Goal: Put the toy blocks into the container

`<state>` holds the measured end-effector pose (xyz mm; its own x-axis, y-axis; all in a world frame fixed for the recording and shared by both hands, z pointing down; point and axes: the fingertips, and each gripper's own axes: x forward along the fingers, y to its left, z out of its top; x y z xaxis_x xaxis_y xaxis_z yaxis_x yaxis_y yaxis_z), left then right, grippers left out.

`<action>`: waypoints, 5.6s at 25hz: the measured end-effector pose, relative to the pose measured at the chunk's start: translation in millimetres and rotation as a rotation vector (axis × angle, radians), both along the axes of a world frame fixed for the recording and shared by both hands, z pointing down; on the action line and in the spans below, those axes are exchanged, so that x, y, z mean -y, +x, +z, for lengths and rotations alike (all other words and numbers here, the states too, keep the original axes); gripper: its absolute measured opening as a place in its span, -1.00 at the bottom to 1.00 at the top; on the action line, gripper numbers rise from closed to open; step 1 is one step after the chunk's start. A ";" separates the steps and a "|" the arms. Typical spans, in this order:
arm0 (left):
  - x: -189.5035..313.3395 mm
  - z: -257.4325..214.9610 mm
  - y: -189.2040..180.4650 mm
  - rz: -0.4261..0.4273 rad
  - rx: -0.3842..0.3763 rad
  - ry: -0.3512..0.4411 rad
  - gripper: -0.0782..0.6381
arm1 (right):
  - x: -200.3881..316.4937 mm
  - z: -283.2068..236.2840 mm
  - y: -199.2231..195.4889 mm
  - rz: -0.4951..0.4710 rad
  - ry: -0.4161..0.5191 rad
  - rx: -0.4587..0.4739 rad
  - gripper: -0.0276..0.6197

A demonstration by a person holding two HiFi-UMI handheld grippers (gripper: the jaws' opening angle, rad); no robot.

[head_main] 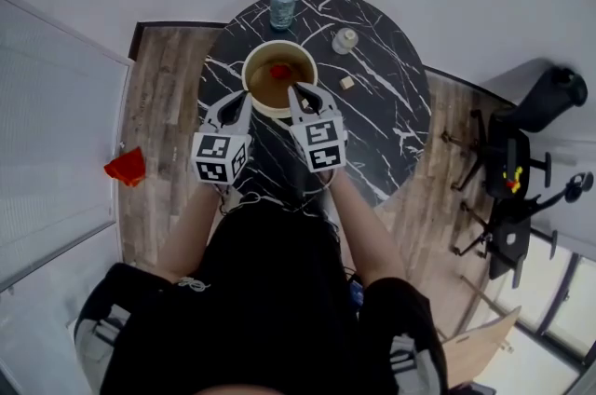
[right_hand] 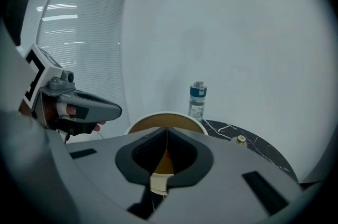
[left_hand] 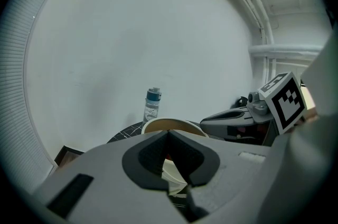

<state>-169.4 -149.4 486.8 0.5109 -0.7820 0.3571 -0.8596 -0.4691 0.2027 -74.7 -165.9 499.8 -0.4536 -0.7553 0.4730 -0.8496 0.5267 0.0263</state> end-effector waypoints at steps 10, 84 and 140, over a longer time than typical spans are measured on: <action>-26.2 -9.8 17.0 0.054 -0.003 0.019 -0.78 | -24.8 -24.8 19.2 0.054 0.097 0.024 -0.92; 61.0 194.5 292.5 0.414 0.718 -0.354 -0.45 | -18.2 132.1 280.9 0.085 -0.160 0.317 -0.92; -11.3 64.6 240.8 0.139 0.370 -0.102 -0.38 | -10.8 34.7 211.7 0.038 0.004 0.296 -0.92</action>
<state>71.4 -138.1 551.3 0.4313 -0.6661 0.6086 -0.8132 -0.5791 -0.0575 137.0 -155.1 534.5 -0.5428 -0.7758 0.3217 -0.8398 0.4947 -0.2237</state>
